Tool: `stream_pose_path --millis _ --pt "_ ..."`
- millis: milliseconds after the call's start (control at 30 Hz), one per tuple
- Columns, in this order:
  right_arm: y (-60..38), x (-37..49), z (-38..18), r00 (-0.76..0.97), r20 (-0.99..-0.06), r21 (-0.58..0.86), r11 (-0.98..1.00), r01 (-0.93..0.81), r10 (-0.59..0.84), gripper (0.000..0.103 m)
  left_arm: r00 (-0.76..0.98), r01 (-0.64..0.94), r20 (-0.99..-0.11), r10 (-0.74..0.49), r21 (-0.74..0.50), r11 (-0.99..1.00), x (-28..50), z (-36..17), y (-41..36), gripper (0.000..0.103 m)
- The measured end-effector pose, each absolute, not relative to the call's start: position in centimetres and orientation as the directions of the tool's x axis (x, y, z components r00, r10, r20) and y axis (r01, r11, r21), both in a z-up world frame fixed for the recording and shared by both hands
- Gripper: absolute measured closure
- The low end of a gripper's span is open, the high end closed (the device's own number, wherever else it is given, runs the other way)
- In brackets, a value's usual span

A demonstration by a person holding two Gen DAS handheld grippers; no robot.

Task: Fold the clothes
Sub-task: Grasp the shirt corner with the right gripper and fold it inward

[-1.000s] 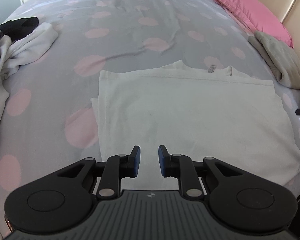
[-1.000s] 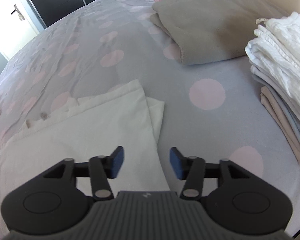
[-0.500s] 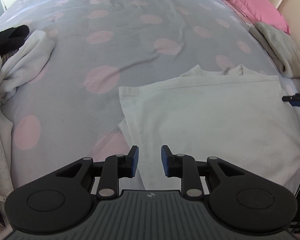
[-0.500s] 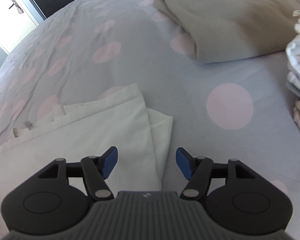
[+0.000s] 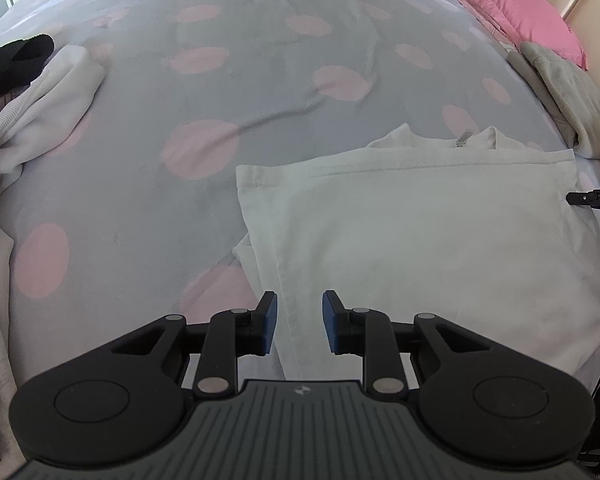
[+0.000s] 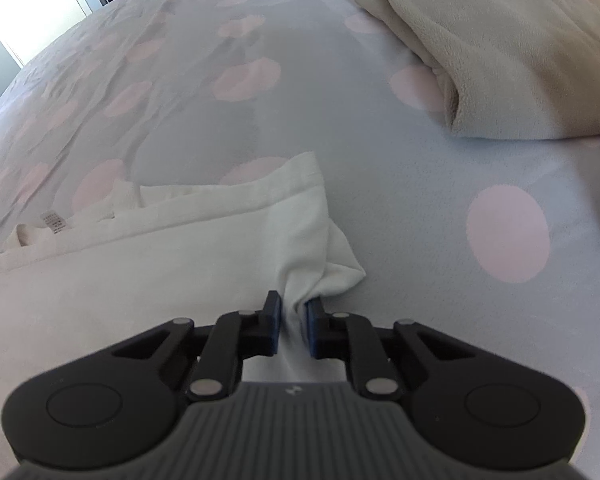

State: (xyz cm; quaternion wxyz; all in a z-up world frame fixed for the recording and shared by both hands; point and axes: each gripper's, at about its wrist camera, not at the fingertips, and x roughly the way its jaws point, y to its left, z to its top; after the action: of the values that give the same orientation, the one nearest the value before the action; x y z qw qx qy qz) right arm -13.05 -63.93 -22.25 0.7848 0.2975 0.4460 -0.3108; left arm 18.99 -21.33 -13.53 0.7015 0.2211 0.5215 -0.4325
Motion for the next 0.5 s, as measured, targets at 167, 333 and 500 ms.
stream_pose_path --millis 167,333,500 --pt "-63.5 -13.0 -19.1 0.474 -0.87 0.305 0.609 0.732 -0.133 0.089 0.081 0.843 -0.916 -0.393 -0.148 0.517 18.6 -13.1 -21.2 0.08" --pt "-60.6 -11.7 -15.6 0.545 -0.838 0.409 0.641 0.649 -0.018 0.089 0.074 0.85 -0.906 -0.418 -0.161 0.501 17.9 -12.4 -21.2 0.08" --pt "-55.9 -9.1 -13.1 0.585 -0.805 0.49 0.671 0.557 0.102 0.089 0.059 0.863 -0.887 -0.457 -0.185 0.471 16.9 -11.5 -21.1 0.08"
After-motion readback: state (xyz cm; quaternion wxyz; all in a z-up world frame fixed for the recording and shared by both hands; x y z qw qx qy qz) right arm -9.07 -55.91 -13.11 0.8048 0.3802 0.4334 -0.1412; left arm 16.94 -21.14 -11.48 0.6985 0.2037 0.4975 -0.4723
